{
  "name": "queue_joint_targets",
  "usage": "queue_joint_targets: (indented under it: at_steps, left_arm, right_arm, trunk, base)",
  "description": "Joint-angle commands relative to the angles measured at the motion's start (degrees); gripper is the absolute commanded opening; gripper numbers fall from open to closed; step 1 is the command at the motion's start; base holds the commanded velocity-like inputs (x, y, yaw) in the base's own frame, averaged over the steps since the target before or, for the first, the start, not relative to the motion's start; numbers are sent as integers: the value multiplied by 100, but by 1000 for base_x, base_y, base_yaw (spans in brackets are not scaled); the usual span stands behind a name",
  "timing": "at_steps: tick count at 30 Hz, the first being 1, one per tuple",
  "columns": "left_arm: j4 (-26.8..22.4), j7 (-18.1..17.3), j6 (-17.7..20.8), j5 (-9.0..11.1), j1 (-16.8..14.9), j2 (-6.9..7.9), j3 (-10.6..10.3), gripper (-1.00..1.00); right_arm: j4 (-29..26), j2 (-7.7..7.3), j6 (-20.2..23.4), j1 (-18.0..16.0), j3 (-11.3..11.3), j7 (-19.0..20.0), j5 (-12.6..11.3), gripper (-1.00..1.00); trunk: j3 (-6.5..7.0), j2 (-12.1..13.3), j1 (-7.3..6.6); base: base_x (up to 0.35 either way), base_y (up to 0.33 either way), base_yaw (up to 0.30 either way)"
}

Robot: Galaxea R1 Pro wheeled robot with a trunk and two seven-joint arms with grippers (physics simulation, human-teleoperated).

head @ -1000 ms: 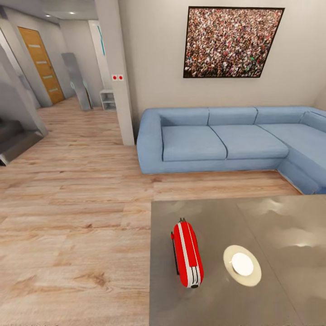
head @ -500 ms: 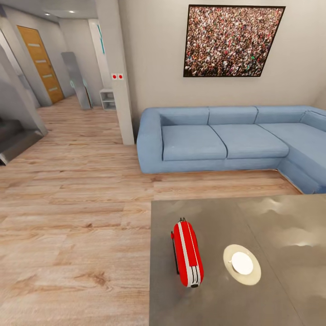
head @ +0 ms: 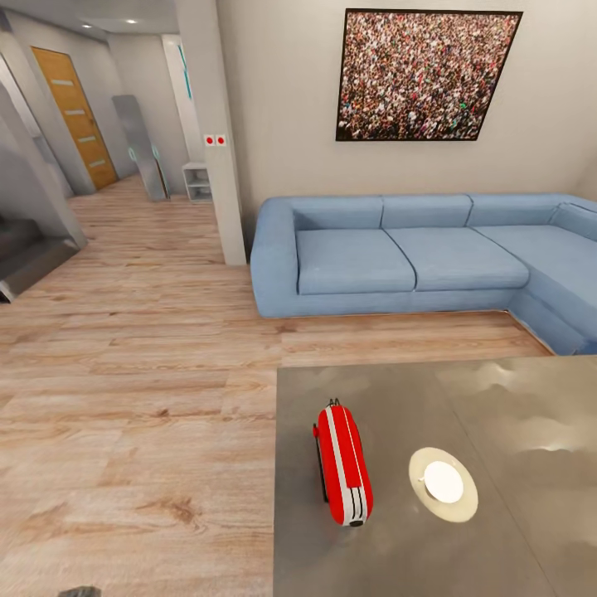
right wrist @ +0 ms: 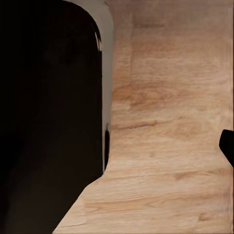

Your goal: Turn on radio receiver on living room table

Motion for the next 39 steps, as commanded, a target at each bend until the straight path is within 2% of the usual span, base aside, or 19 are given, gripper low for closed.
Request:
queue_joint_targets:
  at_steps: [1, 5, 8, 11, 15, 19, 22, 28, 31, 36, 38, 39]
  left_arm:
    - [-175, -1, 118, -9, 2, 3, 1, 100]
    - [-1063, 7, 757, -9, 2, -4, 1, 100]
    - [-1662, 21, 1139, -20, 2, -19, 5, 100]
    - [-1975, 27, 1336, -24, 2, -30, 8, 100]
    - [-2188, 34, 1512, -26, 4, -40, 5, 100]
    - [-2319, 74, 1592, -36, 3, -49, 3, 100]
    - [-2500, 334, 1635, -35, 2, -64, 2, 100]
    - [-2623, 831, 1653, 6, 2, -87, -1, 100]
    - [-2656, 918, 1655, 9, 2, -142, -7, 100]
    - [-2759, 968, 1656, -30, 2, -268, -13, 100]
    - [-2783, 974, 1656, -41, 2, -307, -14, 100]
    - [-2806, 982, 1657, -49, 2, -338, -15, 100]
  right_arm:
    - [-133, -26, 100, 1, -6, 0, -2, 100]
    - [-974, -180, 627, 1, -23, 0, -9, 100]
    - [-1579, -375, 923, 15, -29, 0, -33, 100]
    - [-1814, -522, 983, 19, -37, 0, -55, 100]
    - [-1928, -614, 931, 34, -166, 0, -67, 100]
    - [-1964, -723, 772, 46, -481, 5, -69, 100]
    - [-1983, -934, 554, 64, -963, 24, -62, 100]
    - [-2019, -1139, 195, 334, -1484, 48, -46, 100]
    - [-2173, -1257, 112, 449, -1717, 51, -29, 100]
    - [-2853, -1417, 294, 510, -1924, 59, -15, 100]
    - [-3197, -1442, 502, 520, -1953, 57, -11, 100]
    - [-3576, -1460, 776, 526, -1975, 56, -6, 100]
  trunk:
    - [-1, 0, 0]
    - [-1, 0, 0]
    - [-1, 0, 0]
    - [-1, 0, 0]
    - [-1, 0, 0]
    - [-1, 0, 0]
    - [-1, 0, 0]
    - [-1, 0, 0]
    - [-1, 0, 0]
    - [-1, 0, 0]
    - [-1, 0, 0]
    - [-1, 0, 0]
  base:
    - [0, 0, 0]
    - [0, 0, 0]
    - [0, 0, 0]
    - [0, 0, 0]
    - [0, 0, 0]
    - [0, 0, 0]
    - [0, 0, 0]
    - [0, 0, 0]
    - [0, 0, 0]
    - [0, 0, 0]
    - [0, 0, 0]
    - [0, 0, 0]
